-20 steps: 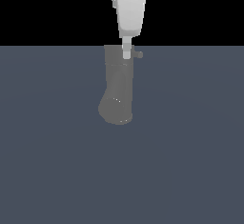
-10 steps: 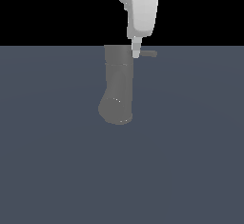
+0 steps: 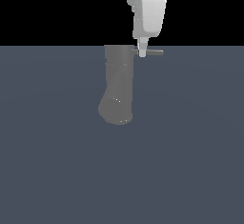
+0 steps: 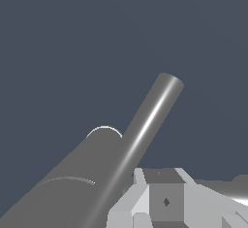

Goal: Turn on the faucet by rotating a designated handle.

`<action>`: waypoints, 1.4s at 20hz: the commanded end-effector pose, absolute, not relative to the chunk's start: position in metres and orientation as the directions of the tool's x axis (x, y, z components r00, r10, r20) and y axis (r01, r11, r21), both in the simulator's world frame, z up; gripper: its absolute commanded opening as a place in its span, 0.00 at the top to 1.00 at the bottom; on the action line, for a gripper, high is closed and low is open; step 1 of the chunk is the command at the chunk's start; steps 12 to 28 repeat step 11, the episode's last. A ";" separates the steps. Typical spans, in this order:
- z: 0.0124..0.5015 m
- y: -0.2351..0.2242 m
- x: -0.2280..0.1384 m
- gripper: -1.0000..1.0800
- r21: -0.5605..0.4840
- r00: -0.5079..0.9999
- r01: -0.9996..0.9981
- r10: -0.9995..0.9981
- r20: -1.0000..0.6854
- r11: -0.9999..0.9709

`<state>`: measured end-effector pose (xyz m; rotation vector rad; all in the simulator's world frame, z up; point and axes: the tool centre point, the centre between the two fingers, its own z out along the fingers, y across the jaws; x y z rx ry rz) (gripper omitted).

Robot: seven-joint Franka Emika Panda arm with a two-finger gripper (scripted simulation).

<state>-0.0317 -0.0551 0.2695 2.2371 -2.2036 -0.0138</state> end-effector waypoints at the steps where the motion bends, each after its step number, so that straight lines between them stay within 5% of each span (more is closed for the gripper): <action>1: 0.270 -0.086 -0.026 1.00 0.000 -0.031 -1.000 -1.000 0.000 0.031; 28: 0.270 -0.109 -0.010 1.00 0.000 -0.042 -0.999 -0.999 0.000 0.042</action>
